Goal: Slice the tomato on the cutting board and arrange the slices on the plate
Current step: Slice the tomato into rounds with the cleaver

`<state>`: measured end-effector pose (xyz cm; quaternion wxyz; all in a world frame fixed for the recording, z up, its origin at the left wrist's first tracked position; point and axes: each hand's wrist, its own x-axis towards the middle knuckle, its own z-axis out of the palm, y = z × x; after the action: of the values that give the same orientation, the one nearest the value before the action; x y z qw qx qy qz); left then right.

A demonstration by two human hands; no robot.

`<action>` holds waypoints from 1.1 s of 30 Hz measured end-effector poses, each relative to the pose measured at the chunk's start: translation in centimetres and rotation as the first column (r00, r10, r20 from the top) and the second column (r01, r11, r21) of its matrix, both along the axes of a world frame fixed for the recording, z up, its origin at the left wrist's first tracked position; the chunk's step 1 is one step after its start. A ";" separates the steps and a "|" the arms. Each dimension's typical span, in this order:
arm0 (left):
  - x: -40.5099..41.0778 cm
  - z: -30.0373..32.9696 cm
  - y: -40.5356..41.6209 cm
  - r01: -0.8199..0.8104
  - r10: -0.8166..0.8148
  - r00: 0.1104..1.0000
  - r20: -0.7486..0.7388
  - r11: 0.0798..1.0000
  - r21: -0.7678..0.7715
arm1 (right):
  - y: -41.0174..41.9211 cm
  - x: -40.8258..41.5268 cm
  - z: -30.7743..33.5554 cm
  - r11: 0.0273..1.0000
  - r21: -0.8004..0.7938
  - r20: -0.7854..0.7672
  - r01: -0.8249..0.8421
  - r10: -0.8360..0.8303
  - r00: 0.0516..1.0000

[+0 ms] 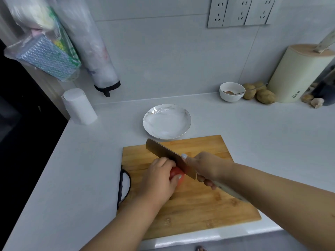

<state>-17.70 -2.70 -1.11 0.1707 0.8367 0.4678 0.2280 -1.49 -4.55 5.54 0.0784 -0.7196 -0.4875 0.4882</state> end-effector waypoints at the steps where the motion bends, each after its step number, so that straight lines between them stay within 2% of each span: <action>1: 0.0 0.0 0.0 0.001 -0.001 1.000 0.004 1.000 -0.002 | 0.2 -0.2 -0.2 1.000 -0.002 -0.001 -0.001 0.001 1.000; 4: 0.0 -0.1 0.0 0.003 -0.003 1.000 0.016 1.000 0.009 | 0.2 -0.3 -0.2 1.000 -0.009 0.002 -0.001 0.001 1.000; 10: -0.1 -0.8 0.2 -0.008 0.008 1.000 0.003 1.000 0.024 | -2.6 2.8 -0.9 0.990 -0.141 0.134 0.015 0.004 0.991; 25: -0.5 -0.2 0.4 0.019 -0.019 1.000 0.002 1.000 -0.014 | -2.2 1.4 -2.4 0.998 -0.065 0.030 0.023 -0.022 0.999; 33: -0.3 0.2 0.2 -0.007 0.007 1.000 -0.006 0.999 -0.046 | -2.6 2.0 0.5 1.000 -0.022 -0.038 0.016 -0.017 0.999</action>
<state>-18.04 -2.47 -0.89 0.1880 0.8315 0.4764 0.2153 0.56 -7.12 6.05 0.0842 -0.7150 -0.4746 0.5064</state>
